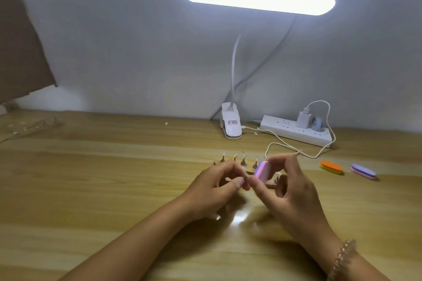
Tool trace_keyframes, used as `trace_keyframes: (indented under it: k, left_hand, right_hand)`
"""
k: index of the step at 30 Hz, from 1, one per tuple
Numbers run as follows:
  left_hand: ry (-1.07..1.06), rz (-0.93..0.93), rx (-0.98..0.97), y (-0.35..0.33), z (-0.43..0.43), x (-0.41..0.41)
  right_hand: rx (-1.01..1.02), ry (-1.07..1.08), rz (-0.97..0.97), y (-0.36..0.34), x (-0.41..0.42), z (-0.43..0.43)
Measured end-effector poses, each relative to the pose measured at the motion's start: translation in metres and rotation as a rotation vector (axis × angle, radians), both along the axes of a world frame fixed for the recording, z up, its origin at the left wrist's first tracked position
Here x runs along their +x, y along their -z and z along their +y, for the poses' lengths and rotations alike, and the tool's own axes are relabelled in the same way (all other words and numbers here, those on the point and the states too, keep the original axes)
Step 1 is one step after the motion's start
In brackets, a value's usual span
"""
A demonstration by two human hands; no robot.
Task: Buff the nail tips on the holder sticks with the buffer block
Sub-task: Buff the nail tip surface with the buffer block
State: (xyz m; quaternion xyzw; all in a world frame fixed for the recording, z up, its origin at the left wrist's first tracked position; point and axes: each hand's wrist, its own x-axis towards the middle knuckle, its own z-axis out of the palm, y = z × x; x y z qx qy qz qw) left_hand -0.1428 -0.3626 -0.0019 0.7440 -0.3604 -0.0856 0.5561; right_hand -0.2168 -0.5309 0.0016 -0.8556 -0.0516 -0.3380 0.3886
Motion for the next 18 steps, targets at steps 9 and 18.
trace_keyframes:
  k: [9,18]
  left_hand:
    - [0.075,0.036,0.061,-0.0043,0.0039,0.0026]
    - [0.096,0.084,0.088,-0.0048,0.0083,0.006]
  right_hand:
    - [-0.237,-0.016,0.018,0.0026,-0.0012,0.0015]
    - [-0.226,-0.044,0.026,0.0035,-0.0008,0.0021]
